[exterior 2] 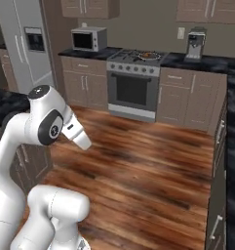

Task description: Take the chicken drumsticks from the pan and place one on each plate on the dining counter.

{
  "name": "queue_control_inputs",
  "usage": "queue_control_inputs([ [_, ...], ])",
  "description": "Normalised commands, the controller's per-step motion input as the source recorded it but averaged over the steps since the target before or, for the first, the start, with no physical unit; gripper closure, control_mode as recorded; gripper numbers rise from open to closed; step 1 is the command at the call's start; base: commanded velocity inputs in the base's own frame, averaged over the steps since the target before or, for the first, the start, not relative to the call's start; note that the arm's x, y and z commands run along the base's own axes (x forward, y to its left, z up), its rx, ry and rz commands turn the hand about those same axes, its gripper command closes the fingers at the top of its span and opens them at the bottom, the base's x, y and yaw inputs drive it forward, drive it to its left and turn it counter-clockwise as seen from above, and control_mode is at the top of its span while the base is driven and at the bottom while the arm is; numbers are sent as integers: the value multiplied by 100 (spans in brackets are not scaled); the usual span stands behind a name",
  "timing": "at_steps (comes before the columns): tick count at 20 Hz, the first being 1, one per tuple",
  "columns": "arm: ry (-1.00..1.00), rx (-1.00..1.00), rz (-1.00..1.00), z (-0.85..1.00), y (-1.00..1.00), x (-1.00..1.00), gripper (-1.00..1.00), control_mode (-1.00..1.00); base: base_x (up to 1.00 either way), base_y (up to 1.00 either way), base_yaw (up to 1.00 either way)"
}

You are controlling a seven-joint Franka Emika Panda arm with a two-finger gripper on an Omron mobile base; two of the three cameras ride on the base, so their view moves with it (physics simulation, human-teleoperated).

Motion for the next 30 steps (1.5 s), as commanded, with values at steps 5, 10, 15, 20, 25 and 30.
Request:
queue_control_inputs([
  [5, 0, 0, 0, 0, 0, 0, -100, 100, 100, -47, 10],
  [10, 0, 0, 0, 0, 0, 0, -100, 100, 100, -43, 13],
  [15, 0, 0, 0, 0, 0, 0, -100, 100, 100, -34, 6],
  [20, 0, 0, 0, 0, 0, 0, -100, 100, 100, -20, 0],
  [25, 0, 0, 0, 0, 0, 0, -100, 100, 100, -7, 0],
  [30, 0, 0, 0, 0, 0, 0, -100, 100, 100, 0, -3],
])
